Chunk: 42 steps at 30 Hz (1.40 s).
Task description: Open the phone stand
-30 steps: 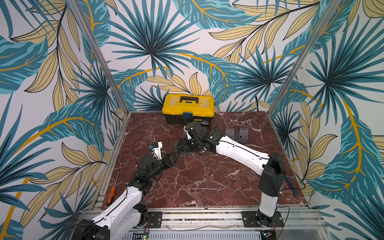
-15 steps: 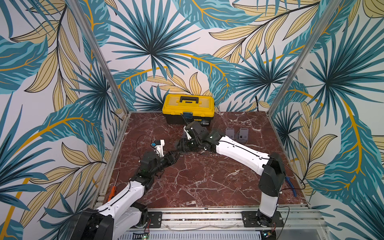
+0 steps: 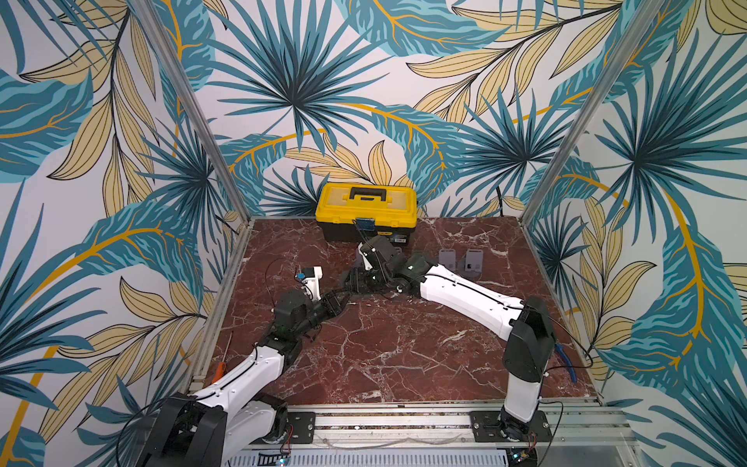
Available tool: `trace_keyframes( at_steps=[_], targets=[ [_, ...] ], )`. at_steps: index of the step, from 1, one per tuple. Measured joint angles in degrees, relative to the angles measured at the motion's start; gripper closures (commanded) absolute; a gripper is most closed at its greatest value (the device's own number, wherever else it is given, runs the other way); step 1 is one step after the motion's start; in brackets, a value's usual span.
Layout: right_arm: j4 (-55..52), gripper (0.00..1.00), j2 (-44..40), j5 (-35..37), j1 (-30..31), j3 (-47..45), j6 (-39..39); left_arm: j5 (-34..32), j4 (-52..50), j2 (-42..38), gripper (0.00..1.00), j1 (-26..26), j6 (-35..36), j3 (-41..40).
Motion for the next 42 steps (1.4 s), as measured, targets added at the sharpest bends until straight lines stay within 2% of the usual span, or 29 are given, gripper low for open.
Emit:
trace_keyframes(
  at_steps=[4,10,22,29,32,34,36,42],
  targets=[
    [0.8,0.71,-0.5,-0.2,-0.1,-0.4,0.4,-0.9,0.5,0.0,1.0,0.0,0.2,0.0],
    [0.5,0.71,-1.6,-2.4,-1.0,-0.6,0.6,-1.0,1.9,0.3,1.0,0.1,1.9,-0.1],
    [-10.6,0.72,-2.3,-9.7,-4.3,4.0,-3.3,2.2,-2.9,1.1,1.0,0.6,15.2,2.2],
    [-15.3,0.72,-2.3,-12.0,-5.1,6.8,-6.1,4.2,-4.0,0.2,1.0,0.6,19.7,3.0],
    [-15.7,0.72,-2.3,-12.6,-5.1,6.8,-6.3,5.0,-5.1,-0.5,0.91,0.6,20.2,3.0],
    [-15.7,0.72,-2.3,-13.4,-5.1,6.8,-6.3,4.8,-6.0,-1.3,0.76,0.8,20.7,3.0],
    [-15.7,0.72,-2.3,-14.1,-5.1,6.8,-6.3,4.2,-7.2,-2.0,0.67,1.1,20.5,3.0],
    [-15.7,0.73,-3.2,-15.1,-5.1,5.8,-6.3,3.9,-7.4,-3.1,0.63,0.4,17.5,3.0]
  ],
)
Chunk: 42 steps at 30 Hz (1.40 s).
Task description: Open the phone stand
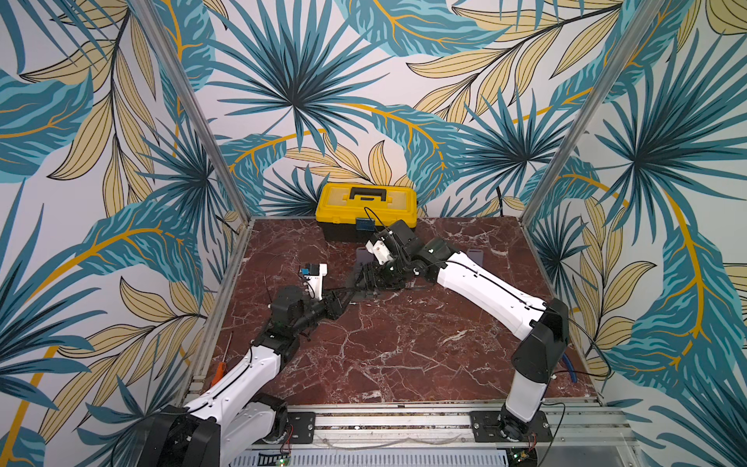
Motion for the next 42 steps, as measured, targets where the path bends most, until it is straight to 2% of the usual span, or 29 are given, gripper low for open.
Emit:
trace_keyframes(
  at_steps=[9,17,23,25,27,30,34,37,42],
  targets=[
    [0.2,0.73,-0.2,-0.4,0.3,-0.1,0.0,0.2,3.1,1.8,0.63,-3.0,-2.4,0.0],
    [0.5,0.73,-0.2,-0.5,0.9,-0.1,0.0,0.1,5.7,4.8,0.66,-3.4,-3.8,0.1],
    [0.6,0.72,-0.2,-0.3,1.4,-0.2,0.0,-0.3,7.7,5.9,0.77,-3.5,-4.7,0.1],
    [0.7,0.71,-0.2,-0.3,1.4,-0.2,0.0,-0.3,8.1,5.9,0.83,-3.5,-4.9,0.1],
    [1.2,0.68,-0.2,-0.2,1.4,-0.5,0.0,-0.4,8.7,5.9,0.9,-3.7,-5.1,0.1],
    [2.2,0.56,-0.2,0.1,1.5,-0.9,0.5,-0.9,8.6,5.9,0.96,-3.8,-4.5,0.1],
    [3.6,0.31,-0.2,0.6,1.7,-1.7,1.0,-1.8,8.3,5.9,0.99,-3.8,-4.4,0.1],
    [5.4,0.19,-0.5,1.0,1.8,-3.6,1.5,-2.2,8.3,5.8,0.99,-3.7,-4.7,0.2],
    [7.2,0.14,-1.7,3.1,1.9,-5.8,2.2,-2.1,8.3,6.0,1.0,-3.7,-4.7,0.3]
  ],
)
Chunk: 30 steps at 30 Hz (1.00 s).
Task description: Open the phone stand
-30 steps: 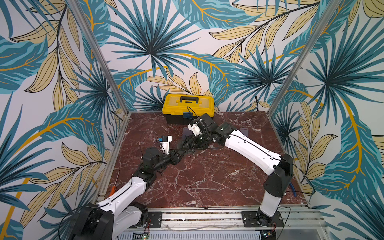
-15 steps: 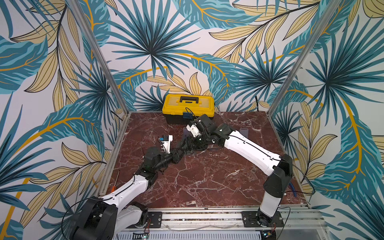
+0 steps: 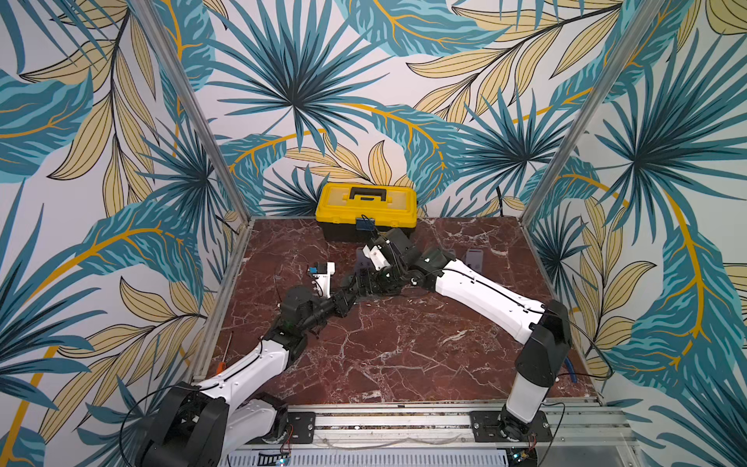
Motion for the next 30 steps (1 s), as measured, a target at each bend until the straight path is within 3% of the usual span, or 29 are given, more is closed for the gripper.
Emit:
trace_keyframes(
  at_steps=[18,30],
  targets=[
    [1.4,0.14,-3.5,5.8,-2.6,0.1,-0.9,0.6,0.6,0.9,1.0,0.0,0.0,1.5],
    [-5.1,0.18,2.2,3.7,-2.6,10.8,-3.6,2.1,0.7,2.8,1.0,0.0,0.4,1.5]
  ],
)
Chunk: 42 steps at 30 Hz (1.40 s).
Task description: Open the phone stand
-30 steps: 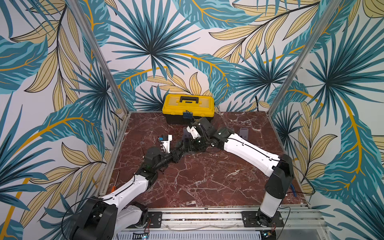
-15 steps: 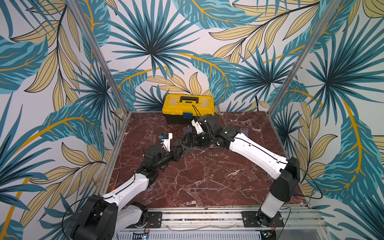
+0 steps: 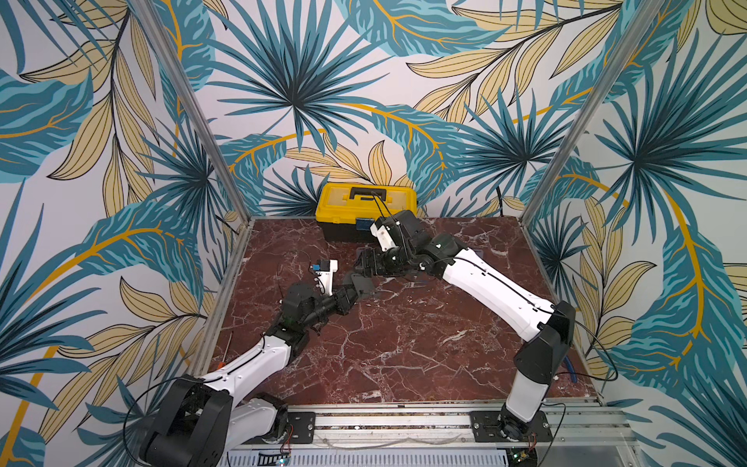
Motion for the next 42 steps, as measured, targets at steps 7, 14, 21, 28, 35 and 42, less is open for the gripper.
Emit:
trace_keyframes(
  at_steps=[7,14,21,28,35,42],
  targets=[
    [-5.3,0.19,3.5,-1.0,0.3,3.9,-1.6,0.6,0.0,0.9,1.0,0.0,0.2,0.0],
    [-8.9,0.24,6.0,-1.7,0.9,6.6,-2.8,0.8,0.0,0.9,1.0,0.0,0.2,0.0],
    [-11.8,0.32,9.1,-2.3,1.4,10.8,-4.1,0.9,0.0,1.1,1.0,0.0,0.2,0.0],
    [-12.7,0.6,9.6,-1.5,1.6,11.5,-4.2,0.8,0.0,1.1,1.0,0.0,0.6,0.0],
    [-10.5,0.68,8.1,1.2,2.0,9.1,-3.9,0.0,0.1,1.7,1.0,0.0,0.1,0.0],
    [0.3,0.71,0.3,6.8,3.1,-3.1,-0.9,0.7,3.1,3.5,1.0,-0.3,-2.2,0.0]
  ],
)
